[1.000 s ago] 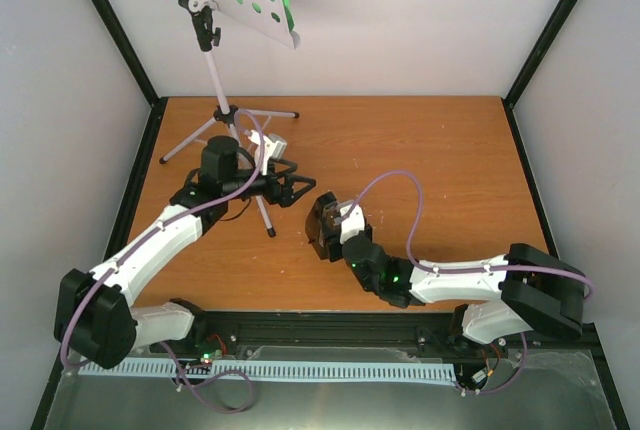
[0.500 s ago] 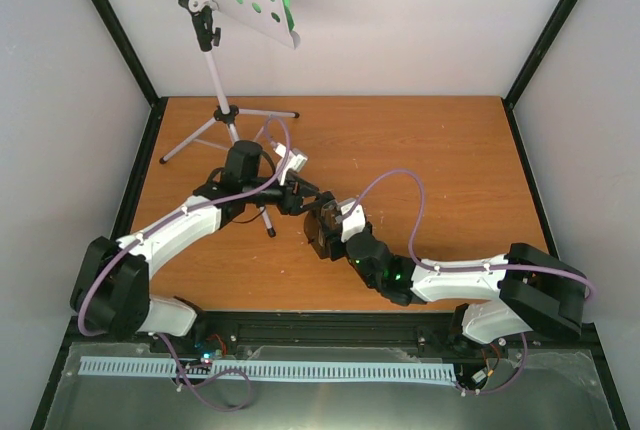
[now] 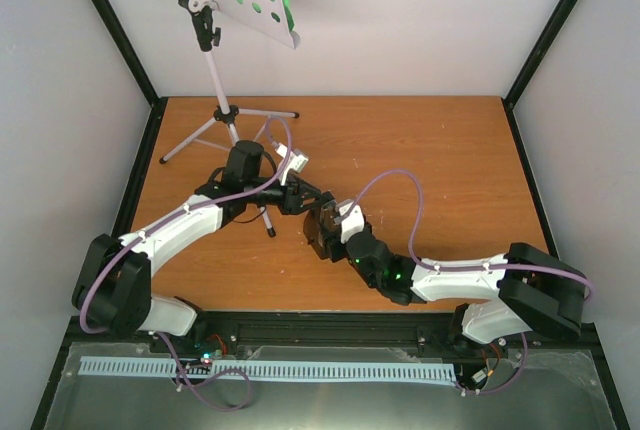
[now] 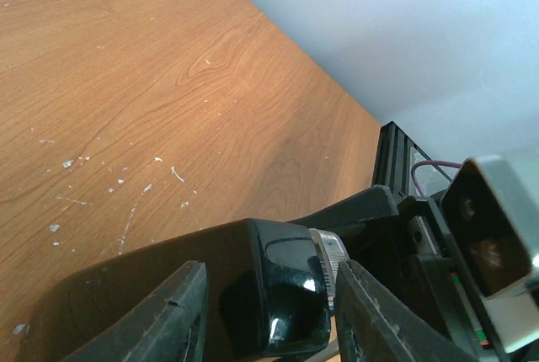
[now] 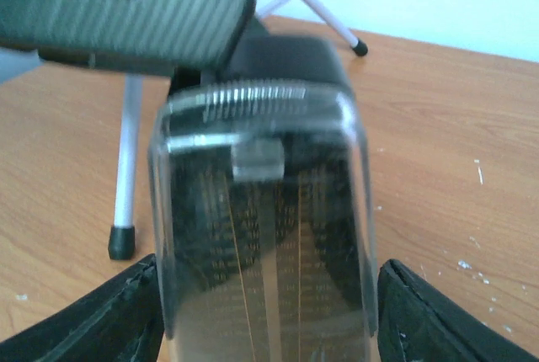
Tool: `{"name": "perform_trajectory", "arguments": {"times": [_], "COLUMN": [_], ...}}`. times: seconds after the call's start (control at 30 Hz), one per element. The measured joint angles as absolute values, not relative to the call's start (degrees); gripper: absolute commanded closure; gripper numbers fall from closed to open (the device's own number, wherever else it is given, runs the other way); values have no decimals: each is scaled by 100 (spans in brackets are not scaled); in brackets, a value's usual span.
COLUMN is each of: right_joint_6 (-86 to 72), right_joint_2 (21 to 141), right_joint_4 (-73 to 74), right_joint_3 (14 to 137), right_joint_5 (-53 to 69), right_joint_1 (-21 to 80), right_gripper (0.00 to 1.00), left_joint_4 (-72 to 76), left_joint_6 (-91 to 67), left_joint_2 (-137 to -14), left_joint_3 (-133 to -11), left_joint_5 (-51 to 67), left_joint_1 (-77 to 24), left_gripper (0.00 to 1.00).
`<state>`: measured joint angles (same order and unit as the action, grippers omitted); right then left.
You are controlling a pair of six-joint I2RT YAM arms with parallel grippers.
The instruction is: Pack up the instrument practice props
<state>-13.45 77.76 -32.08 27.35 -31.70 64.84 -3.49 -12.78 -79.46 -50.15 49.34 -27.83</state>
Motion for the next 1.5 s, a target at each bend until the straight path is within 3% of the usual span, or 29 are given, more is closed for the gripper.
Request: {"name": "perform_trajectory", "arguments": {"times": [0.1, 0.17, 0.3, 0.47, 0.53, 0.77, 1.03, 1.27, 1.5], "right_joint_6": [-1304, -1194, -1004, -897, -895, -1092, -1369, -1507, -1588], "right_joint_2": [7795, 7776, 7288, 5728, 5072, 3277, 2543, 2534, 2460], "right_joint_4": [-3002, -2740, -2147, -1424, -1157, -161, 366, 451, 447], "right_joint_3": [2718, 2692, 2617, 2379, 2270, 1957, 1570, 1450, 1387], "right_joint_5": [-3059, -2954, -2832, -2694, -2641, -2298, -1944, -1820, -1820], "right_joint_1": [6455, 6458, 6458, 6458, 6418, 5301, 4980, 4980, 4978], "right_gripper": [10, 4, 0, 0, 0, 0, 0, 0, 0], "left_joint_4": [-353, -388, -460, -419, -381, -582, -1044, -1083, -1074], "left_joint_6": [-1264, -1238, -1194, -1085, -961, -366, 54, 220, 296], "left_joint_2": [-7944, -7933, -7717, -7118, -6925, -7124, -7651, -7666, -7679], "left_joint_3": [-5026, -5030, -5030, -5026, -5024, -5057, -5118, -5118, -5122], "left_joint_5": [4895, 4772, 4388, 3909, 3785, 3181, 2340, 2025, 1756], "left_joint_1": [-2783, -2786, -2792, -2797, -2829, -3570, -4128, -4187, -4259], "left_gripper": [43, 35, 19, 2, 1, 0, 2, 28, 45]}}
